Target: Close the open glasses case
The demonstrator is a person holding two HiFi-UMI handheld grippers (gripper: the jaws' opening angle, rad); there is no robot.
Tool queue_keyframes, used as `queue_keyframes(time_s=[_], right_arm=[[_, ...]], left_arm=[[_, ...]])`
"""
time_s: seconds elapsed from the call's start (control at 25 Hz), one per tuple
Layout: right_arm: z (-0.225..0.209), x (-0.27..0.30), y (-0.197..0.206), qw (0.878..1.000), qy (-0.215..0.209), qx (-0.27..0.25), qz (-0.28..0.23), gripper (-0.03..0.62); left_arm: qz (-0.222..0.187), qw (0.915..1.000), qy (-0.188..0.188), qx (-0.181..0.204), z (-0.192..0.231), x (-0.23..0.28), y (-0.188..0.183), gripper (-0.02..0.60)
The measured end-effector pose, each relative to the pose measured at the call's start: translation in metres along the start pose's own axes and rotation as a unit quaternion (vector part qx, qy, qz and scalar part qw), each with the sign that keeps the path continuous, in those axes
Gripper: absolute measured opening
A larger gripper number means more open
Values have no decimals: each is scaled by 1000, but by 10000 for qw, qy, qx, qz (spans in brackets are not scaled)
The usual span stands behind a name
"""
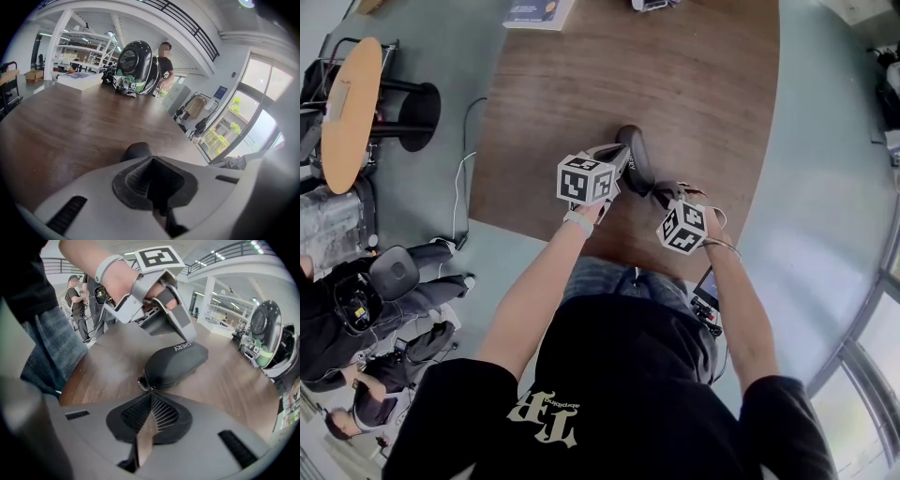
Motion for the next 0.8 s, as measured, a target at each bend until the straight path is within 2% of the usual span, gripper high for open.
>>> queue_keyframes(time_s=[0.32, 0.56, 0.8], right_arm=[[2, 3, 5, 10000, -48, 2, 48, -11], [-2, 3, 5, 9999, -39, -20, 93, -11], [2, 2, 5, 10000, -13, 56, 66, -11]], left_arm=[[399, 9965, 248, 694, -19, -5, 7, 5], [694, 9902, 429, 1132, -35, -6, 23, 5], [589, 9924, 479, 969, -32, -9, 32, 5]])
Point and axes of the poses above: the fingertips, and each gripper's own axes: x forward along the fingers, z to its left, y out of its underside, the point moved 2 cm from there along -x, backward along the fingers, and after that the axes turned 8 degrees about -z, right-handed, at the moved point
